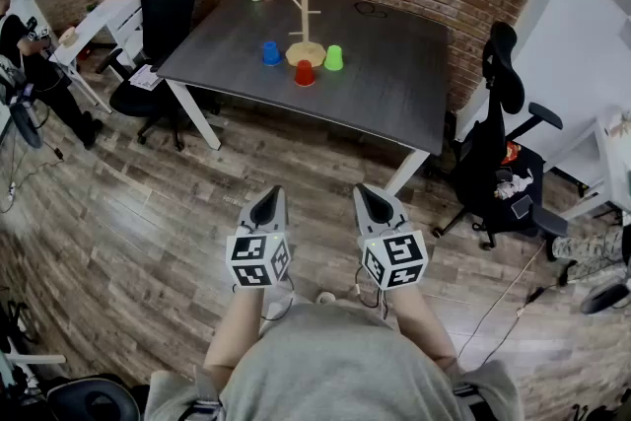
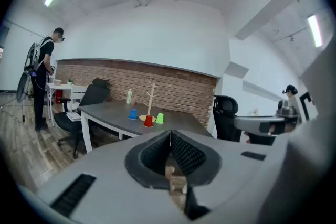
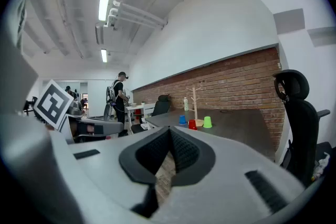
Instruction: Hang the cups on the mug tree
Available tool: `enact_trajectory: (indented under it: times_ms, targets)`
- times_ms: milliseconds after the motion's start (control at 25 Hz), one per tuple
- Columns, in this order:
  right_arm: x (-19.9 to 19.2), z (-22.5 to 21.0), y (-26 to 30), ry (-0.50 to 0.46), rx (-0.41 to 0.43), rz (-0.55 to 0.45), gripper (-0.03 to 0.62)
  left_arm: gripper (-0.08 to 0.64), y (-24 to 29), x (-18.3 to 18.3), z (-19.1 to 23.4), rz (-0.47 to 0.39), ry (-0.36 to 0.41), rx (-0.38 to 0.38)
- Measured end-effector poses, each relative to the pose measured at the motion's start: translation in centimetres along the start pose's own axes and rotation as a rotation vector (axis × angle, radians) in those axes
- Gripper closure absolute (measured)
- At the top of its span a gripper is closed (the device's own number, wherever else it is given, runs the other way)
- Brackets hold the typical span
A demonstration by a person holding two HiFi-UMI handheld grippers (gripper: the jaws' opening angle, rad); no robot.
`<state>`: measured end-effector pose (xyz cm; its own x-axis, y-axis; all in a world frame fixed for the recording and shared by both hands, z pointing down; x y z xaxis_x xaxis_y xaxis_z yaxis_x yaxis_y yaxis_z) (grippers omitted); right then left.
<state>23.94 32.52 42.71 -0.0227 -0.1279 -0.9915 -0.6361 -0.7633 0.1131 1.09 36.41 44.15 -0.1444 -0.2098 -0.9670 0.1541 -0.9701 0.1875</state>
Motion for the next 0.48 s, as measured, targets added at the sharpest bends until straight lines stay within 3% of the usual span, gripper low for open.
enact_trajectory:
  times_ms: [320, 480]
  targets:
    - [0.1, 1.4, -2.1, -0.021, 0.008, -0.002, 0.597, 0.551, -2.2, -0.2, -0.8, -0.011, -0.002, -0.014]
    - [0.4, 2.1, -2.4, -0.012, 0.057, -0.005, 0.597, 0.551, -2.9, -0.3, -1.2, -0.02, -0.003, -0.022]
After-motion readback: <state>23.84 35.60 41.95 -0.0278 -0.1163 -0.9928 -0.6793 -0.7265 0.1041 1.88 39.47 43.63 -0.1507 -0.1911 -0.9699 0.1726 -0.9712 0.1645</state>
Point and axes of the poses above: the fingertips, and each gripper's own axes: y forward along the fingers, z to its left, x out of its top, the point moved 10 cm from there along -y, backward along the fingers, and after that the axes turned 3 degrees about -z, right-handed, at the moved point
